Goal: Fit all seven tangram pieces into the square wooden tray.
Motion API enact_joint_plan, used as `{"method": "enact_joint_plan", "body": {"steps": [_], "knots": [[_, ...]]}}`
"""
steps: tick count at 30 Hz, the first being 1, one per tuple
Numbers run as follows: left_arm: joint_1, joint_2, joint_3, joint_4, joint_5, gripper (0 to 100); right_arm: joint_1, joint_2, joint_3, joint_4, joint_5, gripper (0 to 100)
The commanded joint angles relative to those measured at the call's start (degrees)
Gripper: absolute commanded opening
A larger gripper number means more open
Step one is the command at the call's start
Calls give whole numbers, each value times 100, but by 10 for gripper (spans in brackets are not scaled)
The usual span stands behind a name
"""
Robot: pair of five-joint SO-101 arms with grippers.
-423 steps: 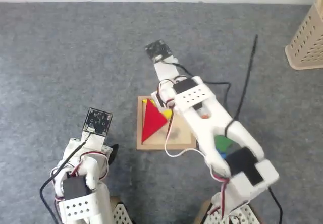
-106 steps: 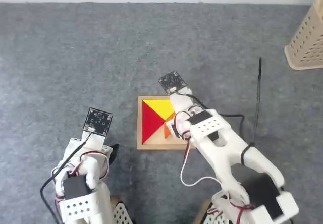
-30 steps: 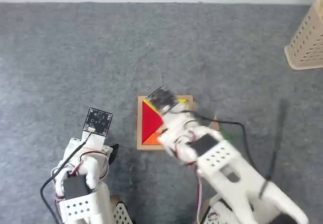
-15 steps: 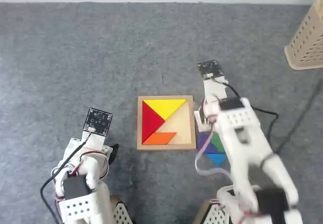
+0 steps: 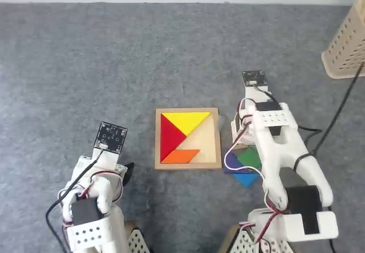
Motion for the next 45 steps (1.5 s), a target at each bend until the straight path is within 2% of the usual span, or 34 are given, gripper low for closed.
{"method": "enact_joint_plan", "body": {"steps": [1,5,9,17,21,31,38,45], "knots": [[9,-97,-75,9,35,299,198,-259,-440,453,132,151],[9,-97,-75,9,35,299,277,-831,-703,1200,949,151],[9,-97,-75,9,35,299,-136,-1218,-466,1701,2004,154],[9,-97,-75,9,35,299,-312,-646,-176,831,1697,155],[9,-97,-75,9,35,299,-286,-189,-193,242,993,155],[9,-97,-75,9,35,299,-312,312,-457,189,791,155],[9,-97,-75,9,35,299,-312,1200,-1108,242,642,155],[9,-97,-75,9,35,299,-338,1604,-1960,892,545,160]]}}
